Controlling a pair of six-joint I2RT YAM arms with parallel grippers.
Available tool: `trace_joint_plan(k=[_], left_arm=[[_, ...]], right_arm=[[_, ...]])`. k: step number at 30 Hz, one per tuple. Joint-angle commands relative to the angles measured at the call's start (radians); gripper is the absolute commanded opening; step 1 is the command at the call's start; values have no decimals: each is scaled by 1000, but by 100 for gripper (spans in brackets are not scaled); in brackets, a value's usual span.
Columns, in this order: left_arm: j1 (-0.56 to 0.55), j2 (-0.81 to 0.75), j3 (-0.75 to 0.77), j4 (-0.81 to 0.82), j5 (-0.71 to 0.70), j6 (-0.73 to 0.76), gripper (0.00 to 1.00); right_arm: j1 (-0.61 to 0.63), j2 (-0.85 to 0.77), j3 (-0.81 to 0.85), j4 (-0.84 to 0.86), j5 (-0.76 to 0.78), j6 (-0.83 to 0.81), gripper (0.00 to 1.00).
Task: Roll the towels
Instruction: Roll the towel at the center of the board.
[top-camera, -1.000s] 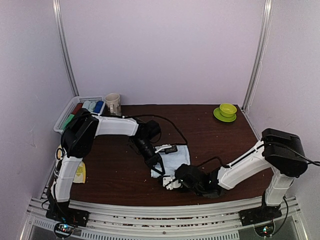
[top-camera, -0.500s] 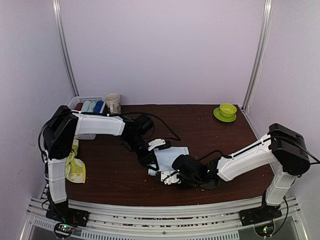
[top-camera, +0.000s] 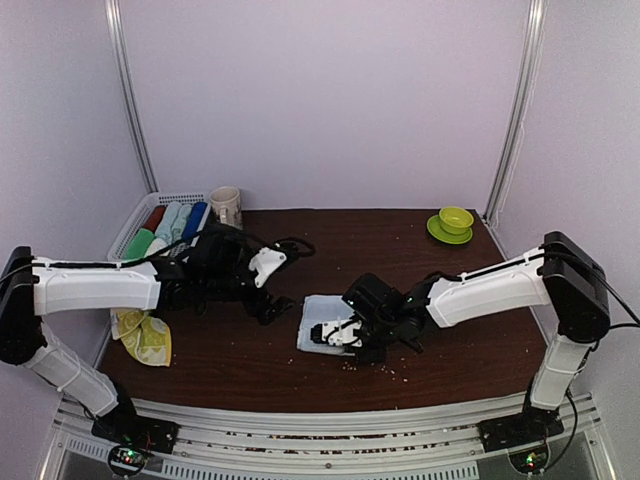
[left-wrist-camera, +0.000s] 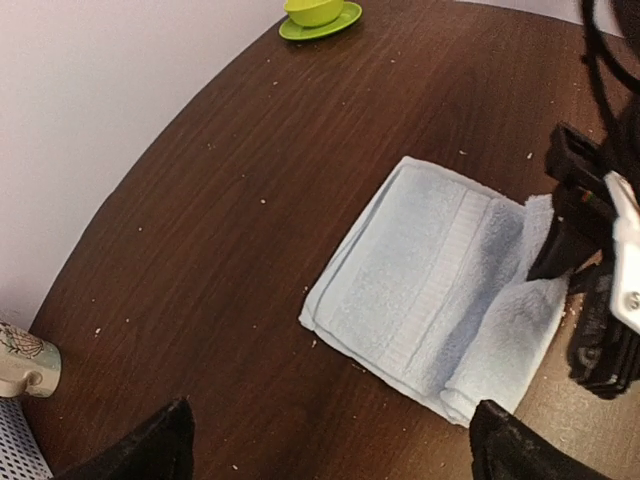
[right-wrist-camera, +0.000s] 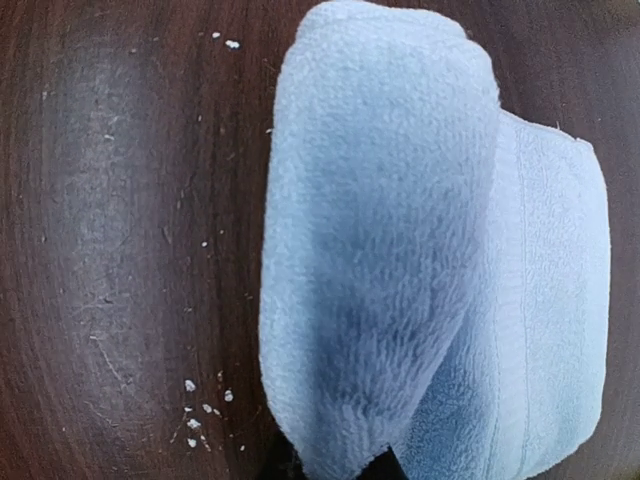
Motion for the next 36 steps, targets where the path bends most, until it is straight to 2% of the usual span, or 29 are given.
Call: trace_joint_plan(k=[1, 8, 11, 16, 20, 27, 36], left_arm=[[-20, -62, -137, 300, -74, 18, 98], [-55, -227, -398, 583, 53, 135, 98], [-114, -224, -439, 614, 7, 255, 98], [-200, -81, -389, 563, -90, 340, 98], [-243, 28, -328, 517, -106, 400, 96], [-260, 152, -231, 441, -154, 463, 89], [-274, 314, -125, 345, -211, 502, 84]], right_arm=[[-60, 104, 133, -292, -216, 7, 0], [-156, 262, 344, -527, -410, -35, 0], [-189, 351, 431, -614, -452, -34, 0], [-233, 464, 531, -716, -501, -28, 1], [-248, 511, 579, -762, -531, -42, 1], [-260, 562, 645, -818, -570, -62, 2], [-259, 580, 641, -828, -582, -62, 2]])
